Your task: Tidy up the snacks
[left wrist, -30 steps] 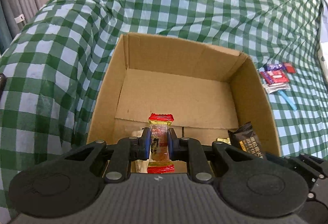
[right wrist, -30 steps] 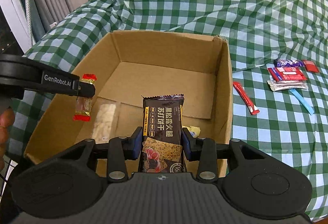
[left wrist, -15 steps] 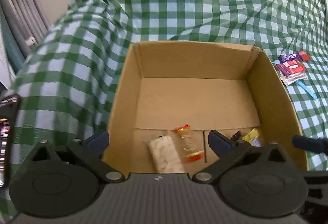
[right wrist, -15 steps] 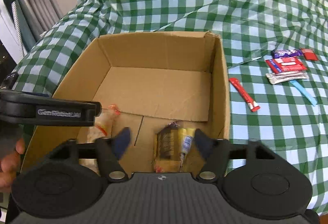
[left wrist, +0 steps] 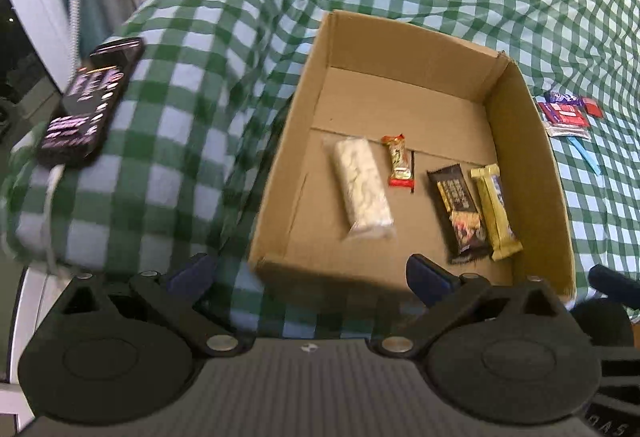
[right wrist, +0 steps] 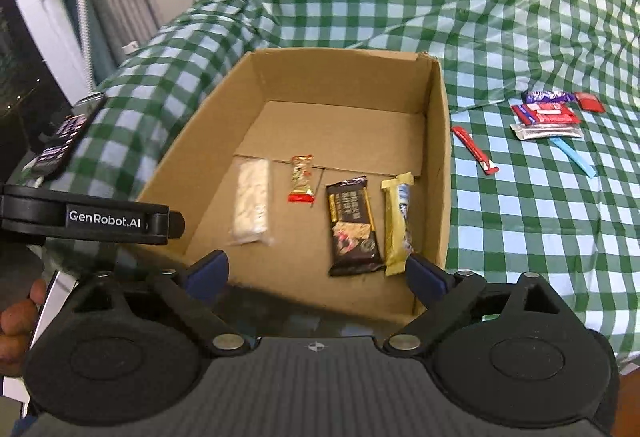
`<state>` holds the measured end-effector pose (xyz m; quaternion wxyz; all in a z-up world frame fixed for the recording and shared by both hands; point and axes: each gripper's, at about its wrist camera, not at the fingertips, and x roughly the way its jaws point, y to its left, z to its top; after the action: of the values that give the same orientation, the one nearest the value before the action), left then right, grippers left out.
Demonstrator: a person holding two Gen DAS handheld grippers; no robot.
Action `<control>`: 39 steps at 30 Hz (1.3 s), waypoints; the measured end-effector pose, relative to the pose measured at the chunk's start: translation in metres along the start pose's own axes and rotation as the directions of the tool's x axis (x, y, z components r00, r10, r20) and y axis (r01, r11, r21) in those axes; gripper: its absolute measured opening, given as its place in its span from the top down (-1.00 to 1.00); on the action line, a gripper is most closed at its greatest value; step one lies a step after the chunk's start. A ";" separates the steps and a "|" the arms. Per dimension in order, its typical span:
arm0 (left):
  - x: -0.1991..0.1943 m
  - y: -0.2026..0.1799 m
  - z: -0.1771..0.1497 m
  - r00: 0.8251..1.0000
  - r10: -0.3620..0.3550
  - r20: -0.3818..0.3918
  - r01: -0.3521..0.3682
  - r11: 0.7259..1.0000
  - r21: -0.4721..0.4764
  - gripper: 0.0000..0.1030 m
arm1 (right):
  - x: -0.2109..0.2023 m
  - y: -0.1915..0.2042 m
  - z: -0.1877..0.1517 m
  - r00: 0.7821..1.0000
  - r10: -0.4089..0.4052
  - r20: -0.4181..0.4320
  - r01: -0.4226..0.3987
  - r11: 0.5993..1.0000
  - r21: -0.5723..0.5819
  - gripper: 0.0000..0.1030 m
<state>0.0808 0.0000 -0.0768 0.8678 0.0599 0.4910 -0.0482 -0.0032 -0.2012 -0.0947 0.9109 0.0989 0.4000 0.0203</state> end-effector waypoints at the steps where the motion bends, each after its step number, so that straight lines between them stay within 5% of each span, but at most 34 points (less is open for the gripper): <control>1: -0.006 0.001 -0.005 1.000 0.009 0.009 -0.009 1.000 0.005 -0.99 | -0.006 0.003 -0.003 1.000 -0.002 0.008 0.002 1.000 -0.006 -0.86; 18: -0.070 -0.018 -0.044 0.995 0.009 0.101 -0.017 0.997 0.073 -0.99 | -0.085 0.013 -0.035 0.986 -0.001 0.167 0.008 0.999 -0.042 -0.89; 39: -0.069 -0.018 -0.048 0.996 0.016 0.088 -0.024 0.995 0.092 -0.99 | -0.091 0.018 -0.042 0.985 0.006 0.171 0.002 0.999 -0.047 -0.90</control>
<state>0.0023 -0.0085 -0.0425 0.8851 0.1032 0.4492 -0.0647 -0.0950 -0.1873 -0.0523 0.9440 0.0793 0.3194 0.0220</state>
